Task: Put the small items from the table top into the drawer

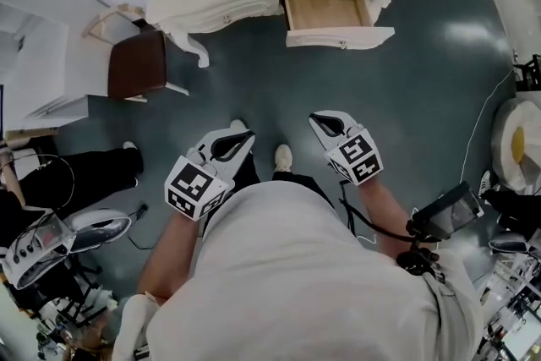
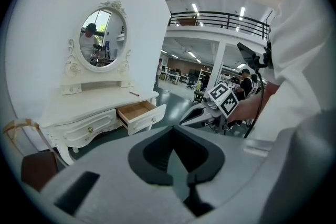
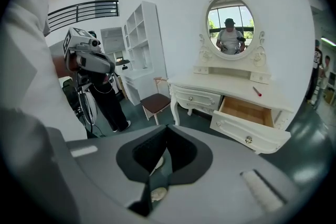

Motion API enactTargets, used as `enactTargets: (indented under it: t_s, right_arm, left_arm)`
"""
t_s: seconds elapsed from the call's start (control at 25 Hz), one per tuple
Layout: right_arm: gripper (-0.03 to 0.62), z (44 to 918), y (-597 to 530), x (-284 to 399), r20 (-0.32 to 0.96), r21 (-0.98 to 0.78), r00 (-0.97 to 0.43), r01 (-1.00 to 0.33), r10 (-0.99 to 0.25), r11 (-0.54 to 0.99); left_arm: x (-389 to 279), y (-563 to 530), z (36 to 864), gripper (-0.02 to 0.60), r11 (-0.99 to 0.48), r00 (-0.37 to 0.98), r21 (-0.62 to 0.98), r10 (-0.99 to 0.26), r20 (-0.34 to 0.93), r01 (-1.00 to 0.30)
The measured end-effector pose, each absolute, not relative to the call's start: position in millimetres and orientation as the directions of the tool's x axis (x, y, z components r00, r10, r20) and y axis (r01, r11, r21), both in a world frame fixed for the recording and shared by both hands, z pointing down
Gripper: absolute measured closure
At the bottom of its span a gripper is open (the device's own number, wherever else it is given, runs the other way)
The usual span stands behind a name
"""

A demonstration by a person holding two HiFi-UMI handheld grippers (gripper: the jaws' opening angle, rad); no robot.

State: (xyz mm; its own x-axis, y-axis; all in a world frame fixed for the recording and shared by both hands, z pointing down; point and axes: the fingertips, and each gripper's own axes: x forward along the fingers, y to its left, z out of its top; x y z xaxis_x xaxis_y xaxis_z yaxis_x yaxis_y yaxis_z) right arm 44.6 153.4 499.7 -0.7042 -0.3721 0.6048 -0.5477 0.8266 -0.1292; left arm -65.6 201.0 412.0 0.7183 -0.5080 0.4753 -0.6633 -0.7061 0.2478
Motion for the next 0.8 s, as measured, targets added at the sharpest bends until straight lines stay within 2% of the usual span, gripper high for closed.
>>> enactTargets:
  t_s: [0.44, 0.8]
  right_arm:
    - [0.573, 495.4, 55.1, 9.3, 0.630, -0.079, -0.618, -0.654, -0.471, 0.753]
    - [0.569, 437.7, -25.4, 20.8, 0.631, -0.016, -0.512, -0.759, -0.583, 0.651]
  left_arm:
    - [-111.2, 92.5, 416.9, 0.580, -0.796, 0.790, 0.234, -0.424, 0.442, -0.558]
    - [-138.3, 32.4, 363.1, 0.580, -0.851, 0.825, 0.221, -0.347, 0.446, -0.477]
